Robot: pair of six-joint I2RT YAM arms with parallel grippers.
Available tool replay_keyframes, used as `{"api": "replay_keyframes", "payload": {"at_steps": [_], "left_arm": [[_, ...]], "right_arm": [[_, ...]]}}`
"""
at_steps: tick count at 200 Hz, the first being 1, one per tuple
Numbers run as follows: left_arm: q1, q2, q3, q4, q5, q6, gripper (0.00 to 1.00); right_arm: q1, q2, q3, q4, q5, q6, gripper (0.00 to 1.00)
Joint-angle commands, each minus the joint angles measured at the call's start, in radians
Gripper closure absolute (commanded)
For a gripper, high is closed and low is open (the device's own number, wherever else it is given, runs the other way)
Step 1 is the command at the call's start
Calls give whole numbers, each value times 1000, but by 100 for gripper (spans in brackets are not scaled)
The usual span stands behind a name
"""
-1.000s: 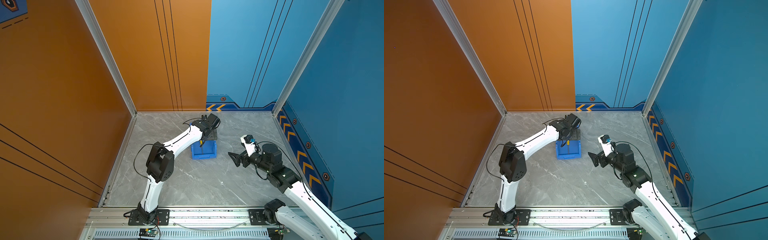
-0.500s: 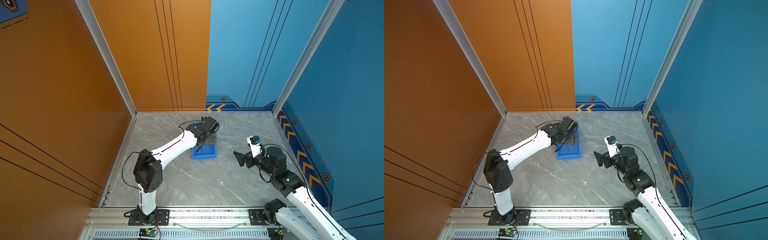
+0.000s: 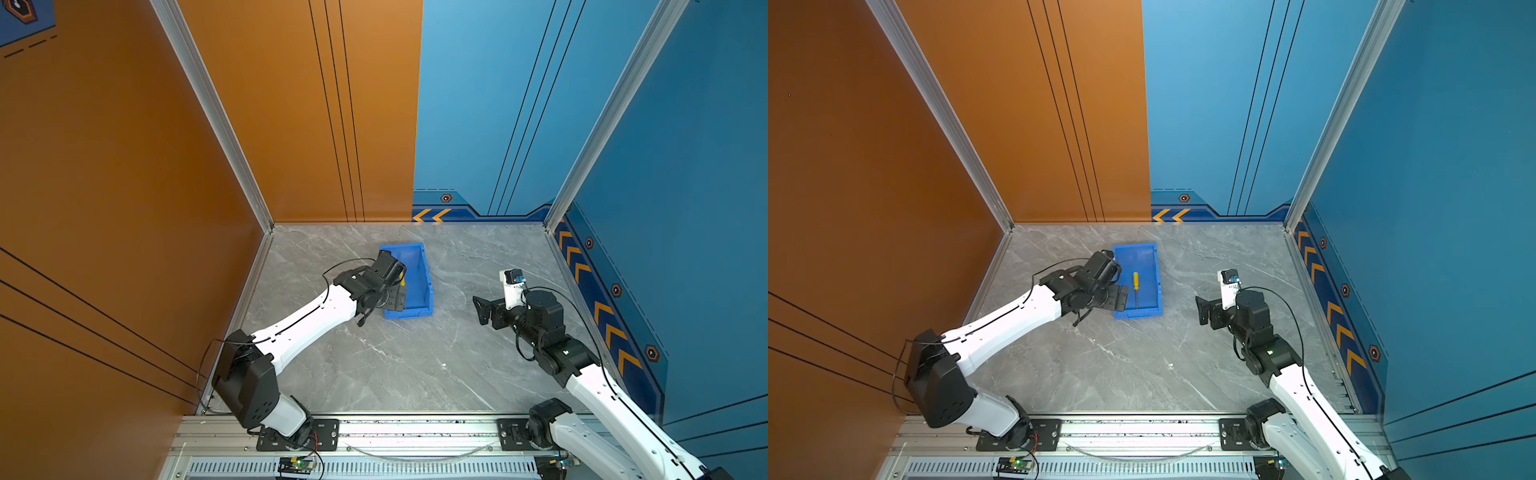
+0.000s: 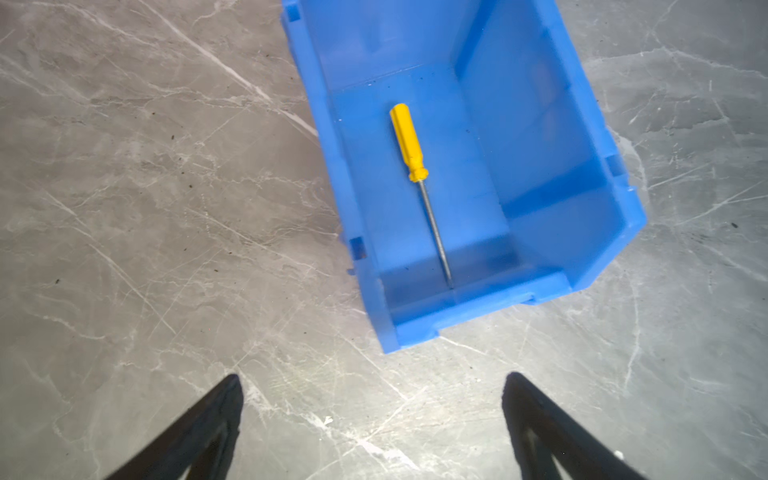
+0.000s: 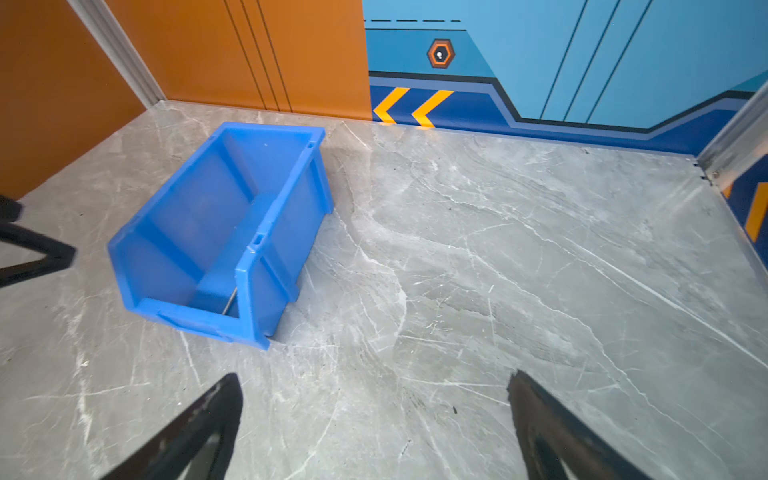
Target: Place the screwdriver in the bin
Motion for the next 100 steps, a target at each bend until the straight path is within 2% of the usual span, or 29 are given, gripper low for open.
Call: {"api": "replay_keyframes", "payload": {"at_steps": [1,22,30,56,90,100], "left_arm": [[70,-114,-96,57,42,61,2],[162,-219,-194,127,75,114,2],[185,-256,-275,178,60,137,2],[268,-336,-370,240,16,119,2],[329,-390,-490,338,-142,74,2],[344,-409,-521,369,-179,64,2]], "right_arm": [[-14,14,-36,56,132,36,0],[-40,18,-58,61,200,31,0],[-58,11,-70,59,209,31,0],[-121,-32,-124,82,157,27,0],[-199,-86,-261,262,98,50,0],[-216,-83,-264,261,100,43,0]]}}
